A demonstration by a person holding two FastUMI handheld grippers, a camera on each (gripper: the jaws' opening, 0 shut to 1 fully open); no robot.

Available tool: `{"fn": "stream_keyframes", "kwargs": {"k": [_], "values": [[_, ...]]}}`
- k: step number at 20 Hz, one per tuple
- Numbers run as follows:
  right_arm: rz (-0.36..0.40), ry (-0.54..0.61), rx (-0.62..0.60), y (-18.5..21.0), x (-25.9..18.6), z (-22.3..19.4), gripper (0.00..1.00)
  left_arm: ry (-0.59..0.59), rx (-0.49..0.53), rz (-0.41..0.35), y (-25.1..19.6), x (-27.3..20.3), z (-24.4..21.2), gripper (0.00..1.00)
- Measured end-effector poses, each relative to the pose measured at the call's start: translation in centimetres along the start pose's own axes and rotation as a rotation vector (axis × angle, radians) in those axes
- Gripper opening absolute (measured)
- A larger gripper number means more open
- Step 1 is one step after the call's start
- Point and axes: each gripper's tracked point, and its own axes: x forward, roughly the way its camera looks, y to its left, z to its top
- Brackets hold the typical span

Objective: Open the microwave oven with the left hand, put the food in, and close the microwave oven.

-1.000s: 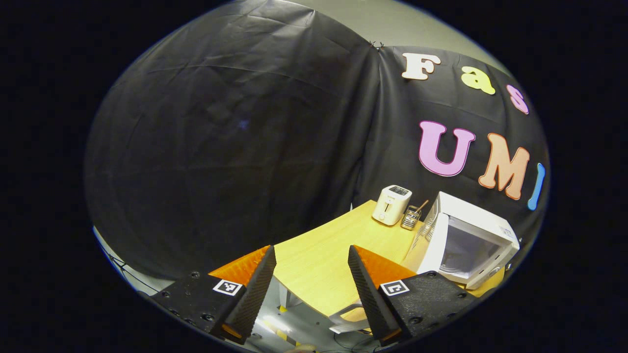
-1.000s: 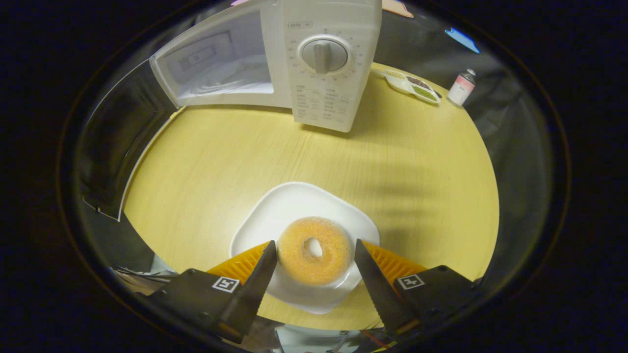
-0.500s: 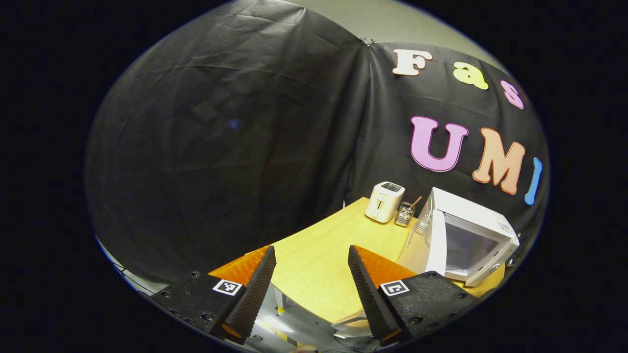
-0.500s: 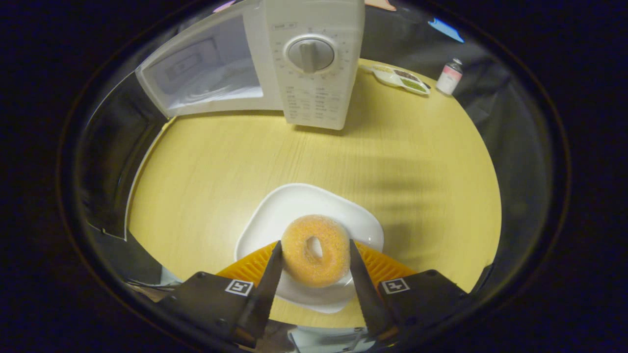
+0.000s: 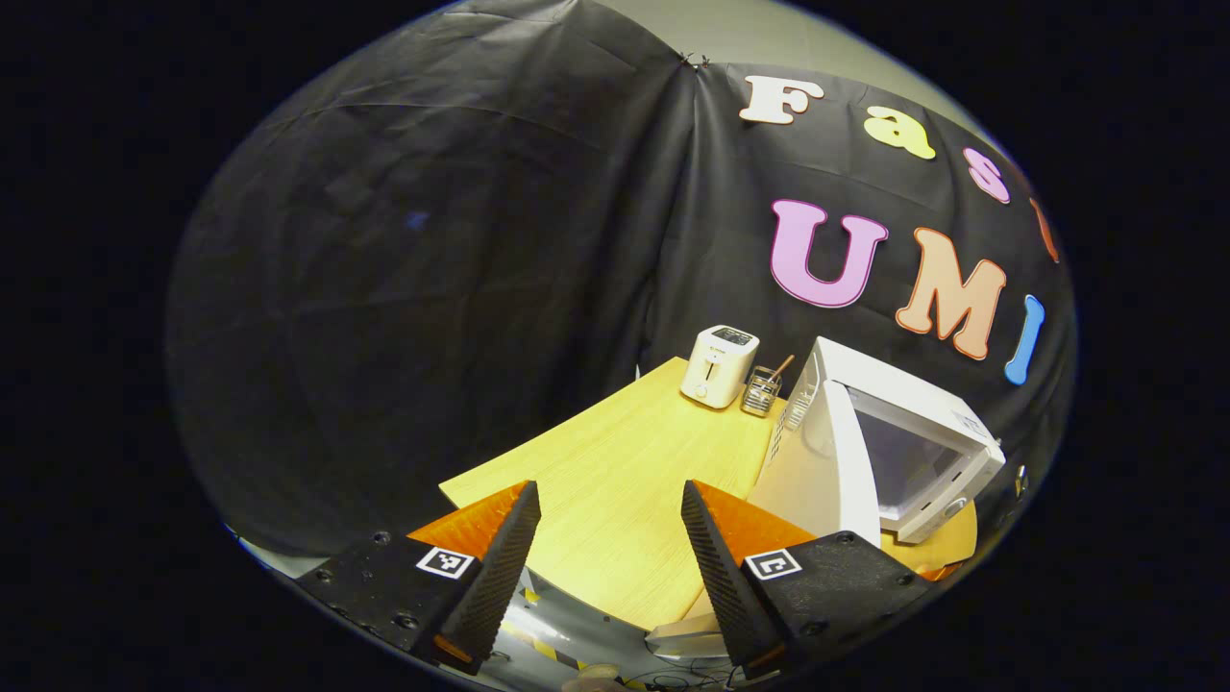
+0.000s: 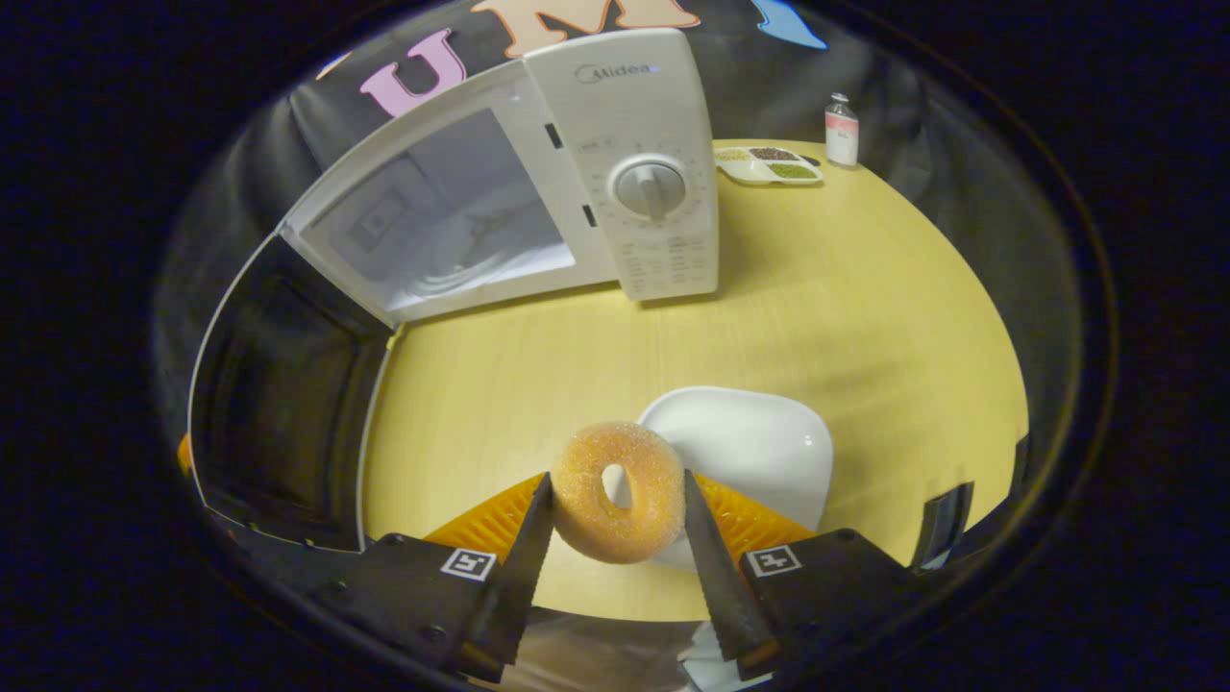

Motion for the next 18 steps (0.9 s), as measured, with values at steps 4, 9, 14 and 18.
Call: {"fn": "stream_keyframes", "kwargs": {"k": [4,9,14,18], "values": [[0.116,-0.087,0.066,5.6,-0.6,1.2,0.74,0.005,0.030,-0.038,-0.3,1.2,0.3,0.87],[0.245,-0.146,0.200,11.7,0.1,3.2,0.74,0.045,0.059,-0.113,-1.7,1.9,-0.4,0.87],[0.320,-0.205,0.350,16.0,2.0,5.9,0.73,0.089,0.057,-0.201,-3.2,2.7,-1.4,0.87],[0.317,-0.307,0.453,17.8,4.4,9.3,0.72,0.130,0.087,-0.227,-3.1,3.4,-2.2,0.88]]}}
